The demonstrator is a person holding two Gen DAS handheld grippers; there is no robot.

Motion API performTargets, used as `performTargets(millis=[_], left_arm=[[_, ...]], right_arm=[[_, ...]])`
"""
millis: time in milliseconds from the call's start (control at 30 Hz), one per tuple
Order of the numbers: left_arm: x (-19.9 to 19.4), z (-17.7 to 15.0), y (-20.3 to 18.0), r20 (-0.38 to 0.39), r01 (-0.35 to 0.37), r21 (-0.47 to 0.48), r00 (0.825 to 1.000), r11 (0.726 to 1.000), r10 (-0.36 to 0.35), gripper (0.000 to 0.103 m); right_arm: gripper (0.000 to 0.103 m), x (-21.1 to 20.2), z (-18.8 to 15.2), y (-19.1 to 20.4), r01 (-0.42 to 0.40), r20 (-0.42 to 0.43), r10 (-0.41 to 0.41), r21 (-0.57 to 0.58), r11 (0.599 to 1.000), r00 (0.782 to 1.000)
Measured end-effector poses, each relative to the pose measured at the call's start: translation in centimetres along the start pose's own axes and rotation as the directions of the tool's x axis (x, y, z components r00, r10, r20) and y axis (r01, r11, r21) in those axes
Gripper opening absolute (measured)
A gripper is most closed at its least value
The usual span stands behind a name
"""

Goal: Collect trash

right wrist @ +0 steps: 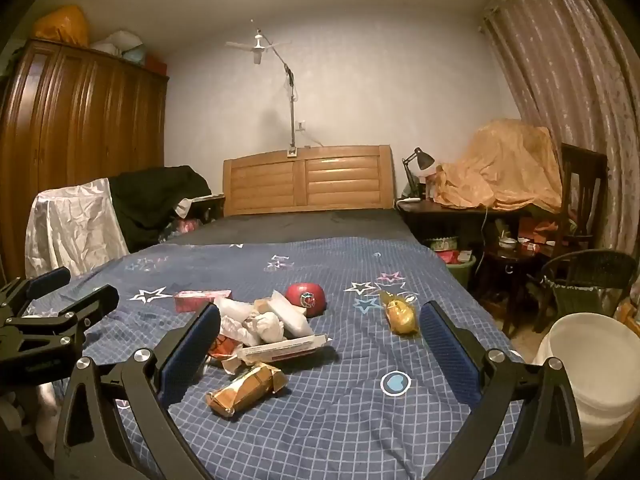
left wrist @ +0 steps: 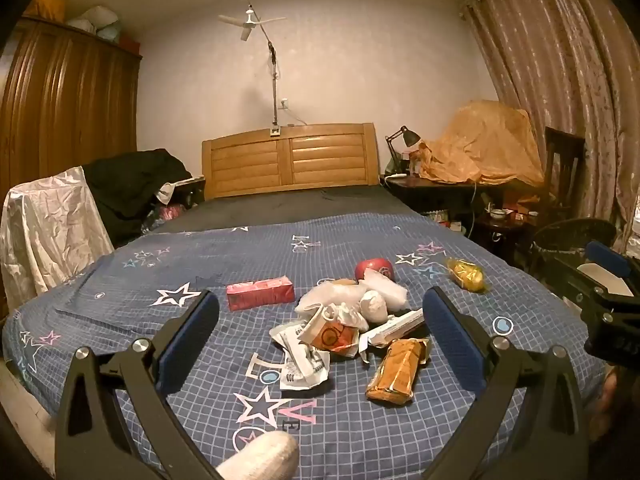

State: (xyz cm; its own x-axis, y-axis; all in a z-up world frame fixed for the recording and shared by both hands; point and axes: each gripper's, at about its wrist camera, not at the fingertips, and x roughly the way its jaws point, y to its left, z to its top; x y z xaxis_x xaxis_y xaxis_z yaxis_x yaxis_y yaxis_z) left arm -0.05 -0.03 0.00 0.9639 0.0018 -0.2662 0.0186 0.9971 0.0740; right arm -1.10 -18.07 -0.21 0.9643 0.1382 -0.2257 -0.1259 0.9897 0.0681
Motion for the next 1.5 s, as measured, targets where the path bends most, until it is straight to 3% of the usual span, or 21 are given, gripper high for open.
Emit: performTargets(millis=[1500], left_arm=[[0.9,-1.3,-0.2,-0.035,0.002,0.003,0.999,1.000,-0.002,0.098]], right_arm=[[0.099,1.2,-1.3,0.4,-0.005,-0.036,0.005,0.011,1.000,0.999]])
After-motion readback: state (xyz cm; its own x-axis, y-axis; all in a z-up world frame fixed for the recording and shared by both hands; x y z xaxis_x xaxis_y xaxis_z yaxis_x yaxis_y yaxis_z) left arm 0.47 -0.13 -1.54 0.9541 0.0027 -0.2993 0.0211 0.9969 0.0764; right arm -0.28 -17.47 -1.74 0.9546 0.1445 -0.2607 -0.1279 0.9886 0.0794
